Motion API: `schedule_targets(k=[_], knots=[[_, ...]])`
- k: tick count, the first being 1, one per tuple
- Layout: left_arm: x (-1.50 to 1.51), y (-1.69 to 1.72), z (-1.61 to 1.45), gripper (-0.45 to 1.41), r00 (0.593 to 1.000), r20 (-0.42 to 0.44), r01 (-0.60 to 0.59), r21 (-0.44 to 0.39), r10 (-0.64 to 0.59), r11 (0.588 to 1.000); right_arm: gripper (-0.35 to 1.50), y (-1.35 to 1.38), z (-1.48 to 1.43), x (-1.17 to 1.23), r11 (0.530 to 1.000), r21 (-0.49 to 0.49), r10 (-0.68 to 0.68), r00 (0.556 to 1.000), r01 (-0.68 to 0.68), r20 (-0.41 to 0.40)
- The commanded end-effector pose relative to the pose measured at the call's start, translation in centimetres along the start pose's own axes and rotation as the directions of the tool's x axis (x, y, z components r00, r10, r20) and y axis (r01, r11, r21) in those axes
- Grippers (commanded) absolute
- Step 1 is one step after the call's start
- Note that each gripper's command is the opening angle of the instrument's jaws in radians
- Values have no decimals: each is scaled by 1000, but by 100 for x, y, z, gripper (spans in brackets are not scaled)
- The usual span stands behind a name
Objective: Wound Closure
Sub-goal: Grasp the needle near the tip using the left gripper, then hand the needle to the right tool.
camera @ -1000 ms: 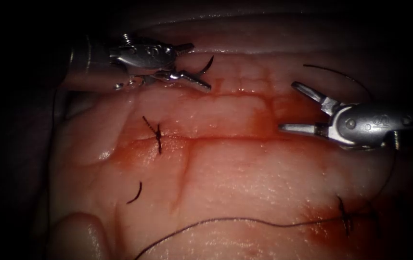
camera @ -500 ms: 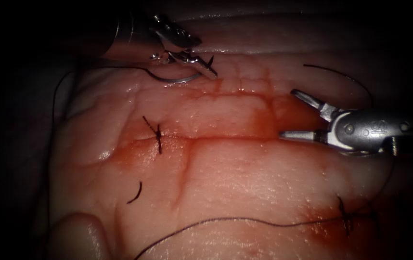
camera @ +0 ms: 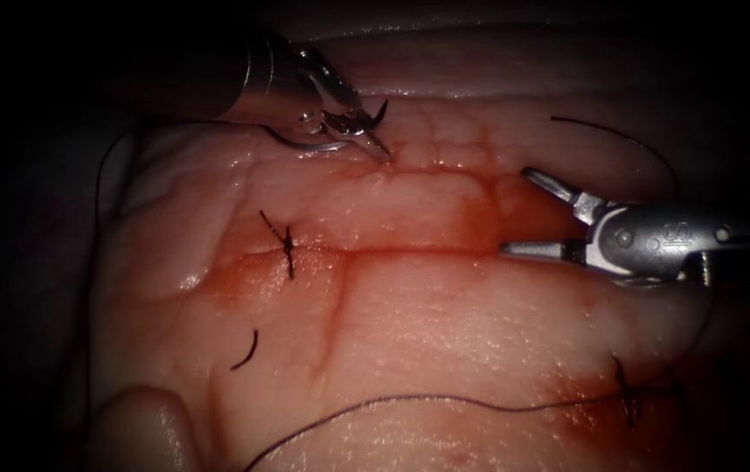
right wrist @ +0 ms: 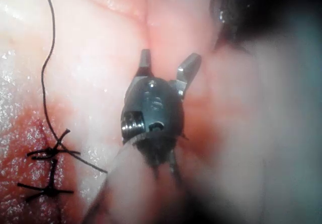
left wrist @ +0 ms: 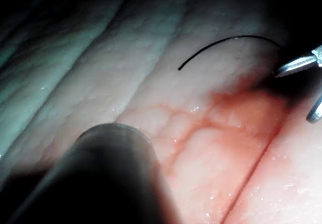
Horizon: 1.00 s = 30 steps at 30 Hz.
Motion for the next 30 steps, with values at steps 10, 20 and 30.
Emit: schedule_targets(k=[10,20,30], knots=[[11,15,-38,-45,989,-74,-124,21,125,992,96,-5,7,-2,1000,0,0,1000,0,0],[-7,79,-80,-45,800,-305,-495,150,516,856,93,2,11,-3,999,-3,45,999,-45,7],[-72,127,-131,-45,369,-478,-738,370,797,564,69,21,26,-5,906,116,409,912,-407,5]])
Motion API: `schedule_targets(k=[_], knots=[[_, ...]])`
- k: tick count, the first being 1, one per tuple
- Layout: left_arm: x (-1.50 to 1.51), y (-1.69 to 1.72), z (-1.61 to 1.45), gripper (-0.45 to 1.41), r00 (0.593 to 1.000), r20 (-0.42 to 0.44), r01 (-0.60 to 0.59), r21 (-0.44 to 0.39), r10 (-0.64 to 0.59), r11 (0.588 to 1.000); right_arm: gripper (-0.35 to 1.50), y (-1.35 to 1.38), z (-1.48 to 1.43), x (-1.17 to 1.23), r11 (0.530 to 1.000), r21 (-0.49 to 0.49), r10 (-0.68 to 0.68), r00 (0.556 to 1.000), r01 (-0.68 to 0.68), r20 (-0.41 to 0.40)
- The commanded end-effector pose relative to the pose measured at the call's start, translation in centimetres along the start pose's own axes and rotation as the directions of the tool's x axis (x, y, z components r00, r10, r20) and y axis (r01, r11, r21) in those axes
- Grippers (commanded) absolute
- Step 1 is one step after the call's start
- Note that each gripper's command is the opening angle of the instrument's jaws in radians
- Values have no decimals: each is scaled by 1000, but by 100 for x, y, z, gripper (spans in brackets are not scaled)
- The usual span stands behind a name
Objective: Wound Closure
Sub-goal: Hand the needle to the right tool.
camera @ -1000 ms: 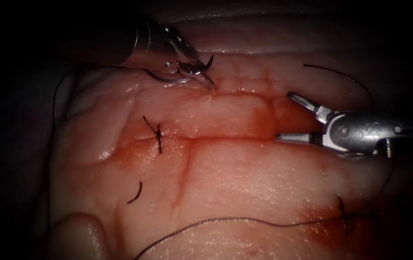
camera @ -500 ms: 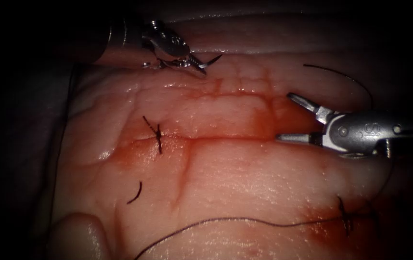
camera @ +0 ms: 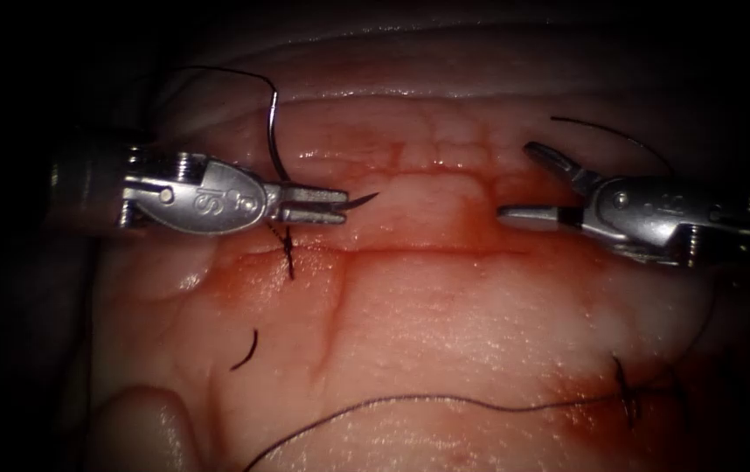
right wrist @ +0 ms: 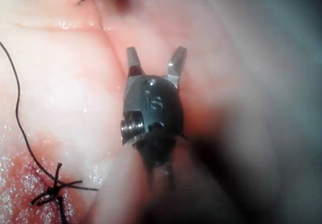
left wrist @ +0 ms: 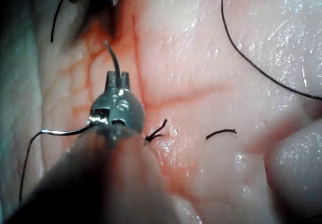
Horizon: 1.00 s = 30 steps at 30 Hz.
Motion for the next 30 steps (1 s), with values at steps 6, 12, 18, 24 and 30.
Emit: schedule_targets(k=[6,12,18,24,30], knots=[[0,11,-8,-45,980,-114,-157,64,164,986,84,-4,18,6,968,140,209,978,-206,-11],[8,29,-10,-45,933,-184,-297,91,309,951,89,-11,30,9,880,313,372,928,-357,11],[26,45,-11,-45,855,-175,-472,124,487,873,93,-27,50,13,773,450,484,874,-447,37],[38,47,-18,-45,823,-151,-532,133,548,836,93,-44,67,17,716,520,508,858,-467,71],[43,47,-9,-45,744,-189,-614,185,641,767,94,-66,84,25,649,588,541,836,-483,90]])
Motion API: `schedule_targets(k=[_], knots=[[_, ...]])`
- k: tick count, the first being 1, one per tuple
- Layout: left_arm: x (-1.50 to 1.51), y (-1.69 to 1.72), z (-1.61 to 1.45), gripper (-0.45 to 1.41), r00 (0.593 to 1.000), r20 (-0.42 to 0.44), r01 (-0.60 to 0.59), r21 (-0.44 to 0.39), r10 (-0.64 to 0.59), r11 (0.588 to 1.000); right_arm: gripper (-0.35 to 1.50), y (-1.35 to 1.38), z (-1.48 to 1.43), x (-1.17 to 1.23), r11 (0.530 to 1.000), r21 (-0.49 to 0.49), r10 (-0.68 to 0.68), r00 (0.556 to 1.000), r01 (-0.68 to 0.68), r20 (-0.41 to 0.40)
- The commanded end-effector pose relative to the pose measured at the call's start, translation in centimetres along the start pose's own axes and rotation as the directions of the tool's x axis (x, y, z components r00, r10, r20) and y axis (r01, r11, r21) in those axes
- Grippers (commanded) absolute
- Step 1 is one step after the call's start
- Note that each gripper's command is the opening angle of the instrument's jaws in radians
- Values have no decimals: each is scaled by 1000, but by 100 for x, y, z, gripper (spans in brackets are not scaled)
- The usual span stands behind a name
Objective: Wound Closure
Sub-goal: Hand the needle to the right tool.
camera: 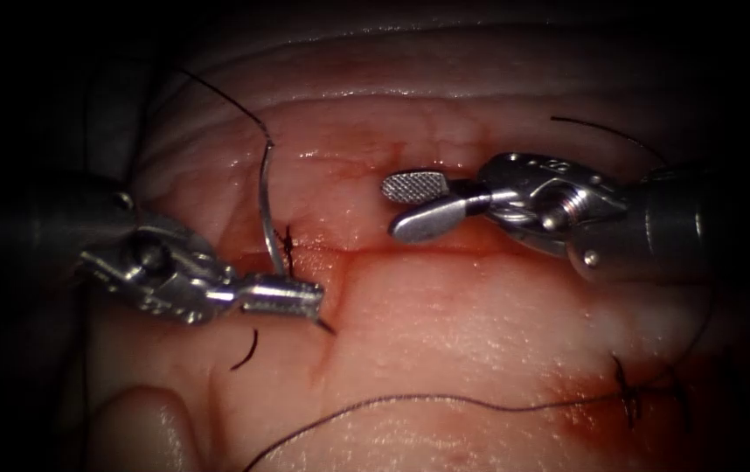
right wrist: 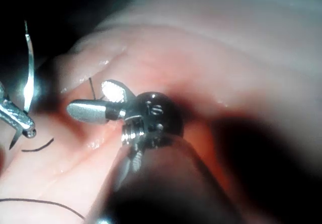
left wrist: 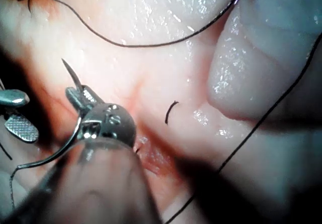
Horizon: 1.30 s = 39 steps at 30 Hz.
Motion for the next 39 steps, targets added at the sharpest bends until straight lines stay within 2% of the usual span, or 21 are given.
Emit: schedule_targets(k=[1,8,17,24,34,39], knots=[[-3,4,8,-45,1000,-15,1,2,-1,1000,94,2,14,-3,1000,19,10,1000,-11,2],[3,1,9,-45,997,-71,-15,14,16,1000,87,-2,25,-5,995,88,52,999,-51,-4],[13,-7,18,-45,996,-92,-17,22,19,1000,87,-10,47,-8,985,147,88,996,-87,-3],[11,-11,24,-45,995,-95,-17,26,20,1000,89,-16,53,-5,974,191,127,992,-124,-8],[14,-14,29,-45,995,-98,-17,29,20,999,99,-19,59,-6,965,209,162,987,-156,-9],[19,-17,31,-45,995,-100,-18,30,21,999,94,-18,64,-6,965,209,161,987,-155,-11]])
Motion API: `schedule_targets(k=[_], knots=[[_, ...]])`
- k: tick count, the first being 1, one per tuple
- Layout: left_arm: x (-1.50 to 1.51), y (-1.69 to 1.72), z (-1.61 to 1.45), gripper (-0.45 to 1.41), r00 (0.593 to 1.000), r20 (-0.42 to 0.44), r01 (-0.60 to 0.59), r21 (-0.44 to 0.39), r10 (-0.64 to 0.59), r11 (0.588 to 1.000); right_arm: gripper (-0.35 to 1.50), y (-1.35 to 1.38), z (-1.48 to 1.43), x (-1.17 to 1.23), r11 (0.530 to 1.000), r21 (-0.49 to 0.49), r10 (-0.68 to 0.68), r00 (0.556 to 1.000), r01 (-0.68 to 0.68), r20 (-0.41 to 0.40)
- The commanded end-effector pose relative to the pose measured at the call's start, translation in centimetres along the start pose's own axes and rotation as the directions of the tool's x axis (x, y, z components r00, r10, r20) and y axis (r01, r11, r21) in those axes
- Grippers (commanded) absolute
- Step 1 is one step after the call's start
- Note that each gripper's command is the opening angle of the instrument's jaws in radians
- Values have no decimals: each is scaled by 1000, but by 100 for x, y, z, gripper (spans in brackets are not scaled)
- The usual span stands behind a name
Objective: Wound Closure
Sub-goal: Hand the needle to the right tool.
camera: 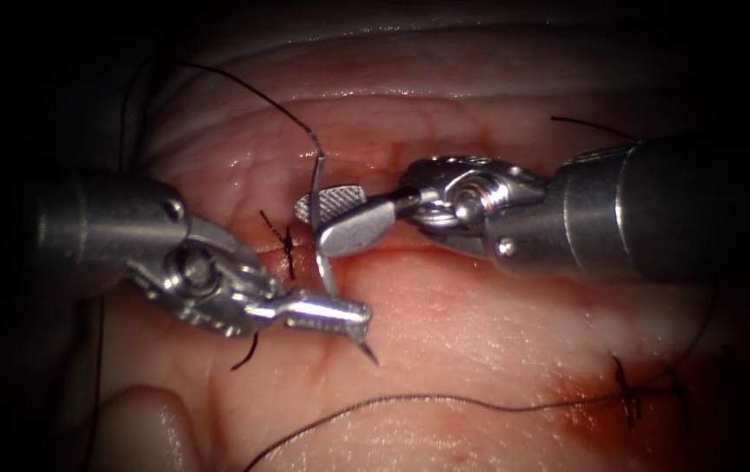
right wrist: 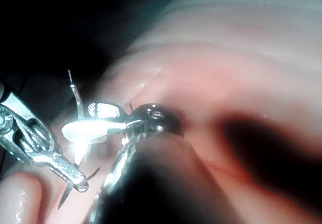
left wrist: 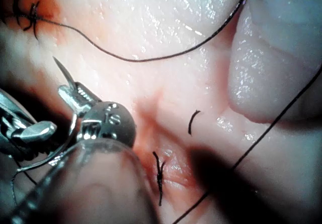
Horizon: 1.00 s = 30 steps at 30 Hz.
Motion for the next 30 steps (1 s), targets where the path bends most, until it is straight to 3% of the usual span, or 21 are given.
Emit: schedule_targets(k=[1,20,23,25,26,30], knots=[[-2,2,6,-45,1000,-1,-1,0,1,1000,93,6,7,-3,1000,2,5,1000,-5,1],[-1,1,11,-45,1000,-3,9,2,-9,1000,56,4,16,-5,1000,27,10,1000,-11,15],[-1,0,12,-45,1000,-3,9,3,-9,1000,30,4,17,-5,1000,27,10,1000,-11,15],[0,0,12,-45,1000,-5,15,3,-15,1000,-5,4,17,-6,1000,20,11,1000,-11,10],[0,0,12,-45,1000,-6,14,3,-14,1000,-35,4,17,-6,1000,15,11,1000,-11,7],[2,-1,9,-45,1000,-10,21,3,-21,1000,-35,4,13,-5,1000,0,19,1000,-19,-2]])
